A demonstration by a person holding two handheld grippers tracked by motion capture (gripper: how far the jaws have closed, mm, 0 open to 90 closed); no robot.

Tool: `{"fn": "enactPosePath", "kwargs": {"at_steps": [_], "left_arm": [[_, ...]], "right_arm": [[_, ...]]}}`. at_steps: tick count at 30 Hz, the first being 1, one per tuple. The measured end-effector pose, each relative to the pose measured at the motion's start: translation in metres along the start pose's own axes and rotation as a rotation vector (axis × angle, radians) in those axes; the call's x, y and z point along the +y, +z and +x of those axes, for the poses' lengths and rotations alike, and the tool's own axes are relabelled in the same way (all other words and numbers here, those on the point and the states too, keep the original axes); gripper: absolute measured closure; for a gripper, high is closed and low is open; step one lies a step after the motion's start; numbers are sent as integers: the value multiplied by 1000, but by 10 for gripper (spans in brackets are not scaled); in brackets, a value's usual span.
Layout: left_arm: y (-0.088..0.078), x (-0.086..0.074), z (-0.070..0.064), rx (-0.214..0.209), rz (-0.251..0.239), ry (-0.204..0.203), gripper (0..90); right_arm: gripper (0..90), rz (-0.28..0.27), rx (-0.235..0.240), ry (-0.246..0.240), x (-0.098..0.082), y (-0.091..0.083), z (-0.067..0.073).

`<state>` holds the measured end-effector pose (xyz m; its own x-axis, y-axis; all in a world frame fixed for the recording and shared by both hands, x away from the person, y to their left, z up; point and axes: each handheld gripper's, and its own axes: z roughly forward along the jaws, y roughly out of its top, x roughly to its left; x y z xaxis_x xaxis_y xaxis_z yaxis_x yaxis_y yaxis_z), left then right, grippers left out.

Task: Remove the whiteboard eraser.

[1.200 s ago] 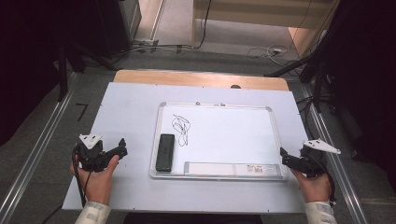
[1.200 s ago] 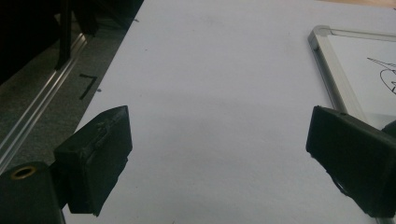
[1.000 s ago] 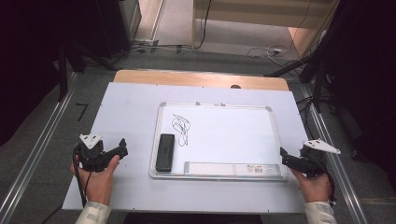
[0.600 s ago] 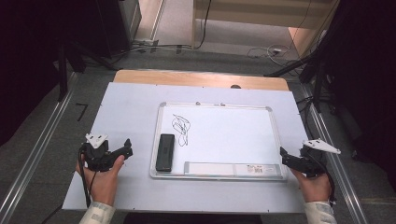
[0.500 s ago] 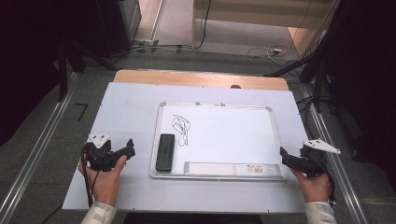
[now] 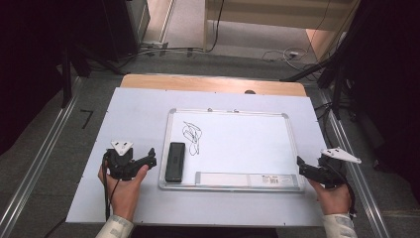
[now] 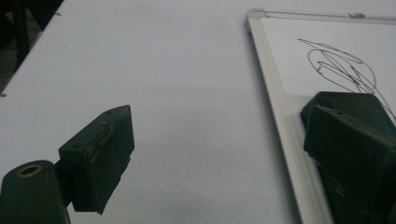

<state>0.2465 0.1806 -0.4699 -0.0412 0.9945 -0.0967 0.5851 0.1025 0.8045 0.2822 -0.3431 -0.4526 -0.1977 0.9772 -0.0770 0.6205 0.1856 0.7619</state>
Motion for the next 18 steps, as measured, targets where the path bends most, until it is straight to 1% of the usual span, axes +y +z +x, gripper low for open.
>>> {"fn": "enactPosePath", "kwargs": {"at_steps": [3, 6, 8, 9, 10, 11, 16, 18], "left_arm": [[2, 0, -9, -14, 9, 10, 91], [4, 0, -11, -16, 12, 13, 91], [5, 0, -13, -18, 15, 7, 91], [5, 1, -14, -20, 18, 11, 91], [6, 1, -17, -23, 19, 10, 91], [6, 1, -17, -23, 19, 10, 92], [9, 0, -26, -37, 32, 24, 92], [11, 1, -28, -42, 35, 22, 92]], "right_arm": [[132, -2, 0, 3, 0, 0, 0], [132, -2, -1, 6, 0, -1, -1], [132, -2, 0, 6, 0, -1, -1], [132, -1, 0, 8, 0, -1, -1], [133, -1, 0, 8, 0, -1, -1], [134, -2, 0, 6, 0, -1, -1], [135, -4, 1, 5, 0, -1, -1], [136, -3, 1, 6, 0, -1, -1]]}}
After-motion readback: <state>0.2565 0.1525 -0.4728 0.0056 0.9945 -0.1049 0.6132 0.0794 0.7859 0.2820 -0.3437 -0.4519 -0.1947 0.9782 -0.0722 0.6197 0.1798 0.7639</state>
